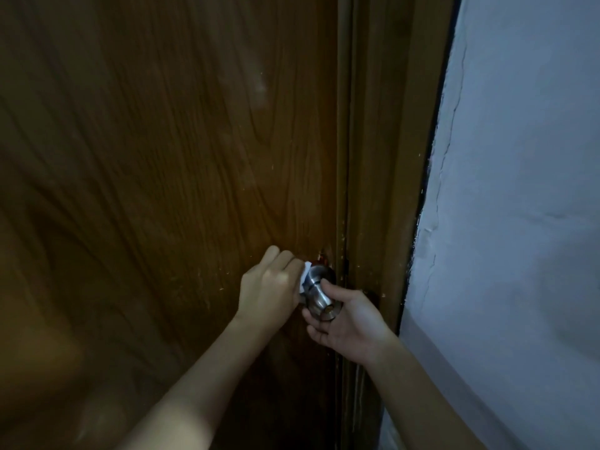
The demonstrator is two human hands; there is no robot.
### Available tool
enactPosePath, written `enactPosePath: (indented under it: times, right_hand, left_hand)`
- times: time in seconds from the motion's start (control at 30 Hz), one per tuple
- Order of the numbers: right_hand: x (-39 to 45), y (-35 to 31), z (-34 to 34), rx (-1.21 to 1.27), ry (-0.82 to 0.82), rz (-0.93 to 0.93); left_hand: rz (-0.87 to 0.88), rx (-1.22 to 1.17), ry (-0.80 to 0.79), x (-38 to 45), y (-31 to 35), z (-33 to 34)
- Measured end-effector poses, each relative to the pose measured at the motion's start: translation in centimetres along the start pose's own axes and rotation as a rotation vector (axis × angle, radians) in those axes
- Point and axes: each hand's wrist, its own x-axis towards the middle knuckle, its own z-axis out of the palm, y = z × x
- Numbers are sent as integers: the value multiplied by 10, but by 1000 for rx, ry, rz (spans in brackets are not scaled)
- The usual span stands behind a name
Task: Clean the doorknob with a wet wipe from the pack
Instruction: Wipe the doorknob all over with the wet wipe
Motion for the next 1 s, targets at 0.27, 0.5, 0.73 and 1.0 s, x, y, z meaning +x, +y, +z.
enactPosePath:
  times: [0.27,0.5,0.73,1.0]
  right_hand:
    - [-4,-1,3,18,8,20]
    - [-10,-1,6,-5,17,17]
    - [-17,40,-11,51,180,5]
    - [-37,58,-7,-512,544,-529]
  left_hand:
    - [161,49,-111,-5,-2,0]
    - [-146,-16,-137,-34,12,3]
    - [-872,-727,-234,-73,42,0]
    - [-959,-971,-269,-76,54,2]
